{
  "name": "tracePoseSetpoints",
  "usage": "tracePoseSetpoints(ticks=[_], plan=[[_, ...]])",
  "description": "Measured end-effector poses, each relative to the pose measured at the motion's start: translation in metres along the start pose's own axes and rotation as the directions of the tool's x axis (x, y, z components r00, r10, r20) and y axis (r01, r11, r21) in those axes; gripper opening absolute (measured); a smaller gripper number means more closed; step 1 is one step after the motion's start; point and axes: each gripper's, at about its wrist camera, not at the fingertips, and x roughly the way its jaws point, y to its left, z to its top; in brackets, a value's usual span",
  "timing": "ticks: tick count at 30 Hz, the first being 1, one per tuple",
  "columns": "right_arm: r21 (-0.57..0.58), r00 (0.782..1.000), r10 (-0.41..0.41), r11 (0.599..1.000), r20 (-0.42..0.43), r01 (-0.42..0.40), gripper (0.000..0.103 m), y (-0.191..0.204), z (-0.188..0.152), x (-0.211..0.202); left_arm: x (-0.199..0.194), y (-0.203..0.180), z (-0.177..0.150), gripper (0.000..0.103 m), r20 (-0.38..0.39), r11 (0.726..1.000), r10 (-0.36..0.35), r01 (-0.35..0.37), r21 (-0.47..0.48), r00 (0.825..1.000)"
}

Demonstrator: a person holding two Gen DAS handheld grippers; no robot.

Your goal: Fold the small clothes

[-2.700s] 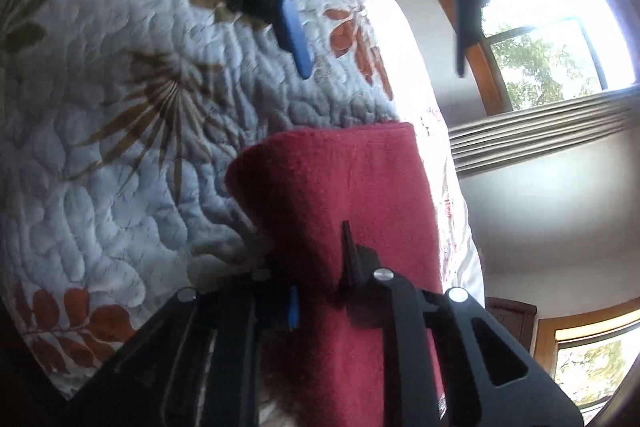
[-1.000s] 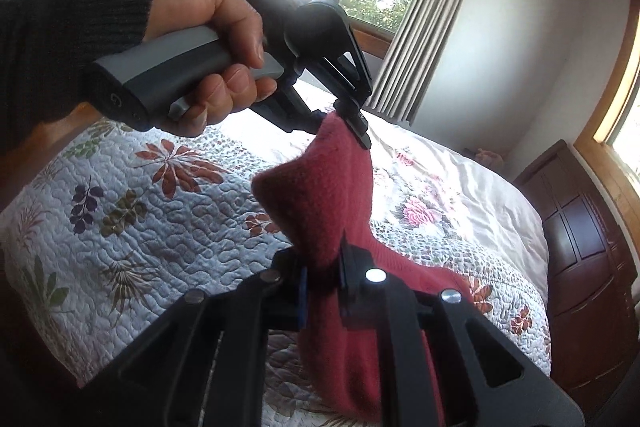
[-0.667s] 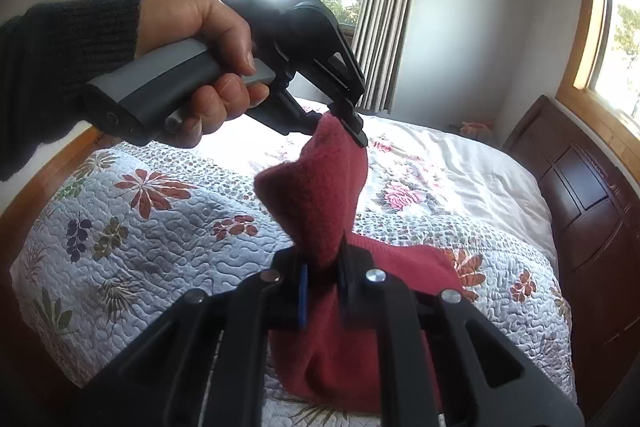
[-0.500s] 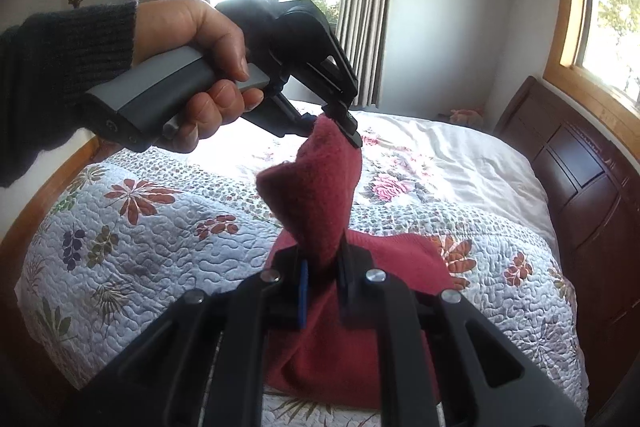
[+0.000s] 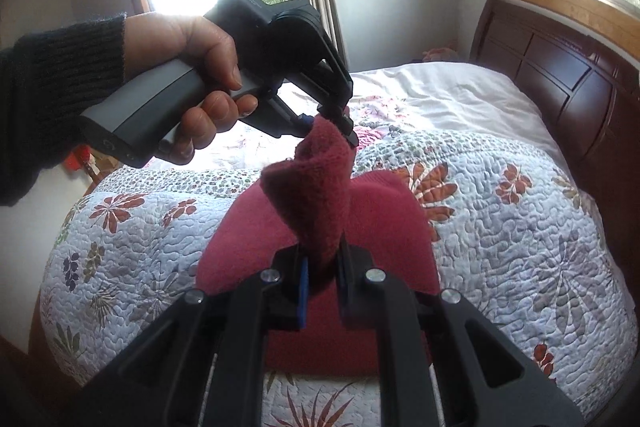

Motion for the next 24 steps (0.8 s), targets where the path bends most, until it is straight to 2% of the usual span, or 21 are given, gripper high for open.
tracePoseSetpoints(ticks=[8,15,17,19,22,24], plan=[[0.159,0.997,0.064,0.985,-0.033,-0.058,0.01,-0.047,-0.025,0.007,0.044,-0.031,-0.001,0.014,-0.046,0.992,0.123,-0.121,0.045,0.991],[0.289,0.986,0.157,0.948,-0.049,-0.136,0.01,-0.08,-0.039,0.02,0.072,-0.043,0.003,0.016,-0.046,0.975,0.217,-0.215,0.049,0.975],[0.356,0.979,0.197,0.919,-0.052,-0.166,0.01,-0.093,-0.047,0.025,0.076,-0.047,0.002,0.025,-0.031,0.978,0.203,-0.201,0.046,0.979],[0.427,0.969,0.239,0.883,-0.055,-0.194,0.01,-0.106,-0.059,0.031,0.076,-0.052,0.001,0.05,-0.006,0.988,0.147,-0.146,0.044,0.989],[0.536,0.942,0.326,0.811,-0.08,-0.235,0.011,-0.128,-0.084,0.049,0.065,-0.064,-0.01,0.064,0.045,0.995,0.061,-0.064,0.076,0.997],[0.583,0.909,0.406,0.764,-0.099,-0.278,0.017,-0.138,-0.098,0.061,0.046,-0.066,-0.024,0.066,0.098,0.993,0.016,-0.028,0.117,0.995]])
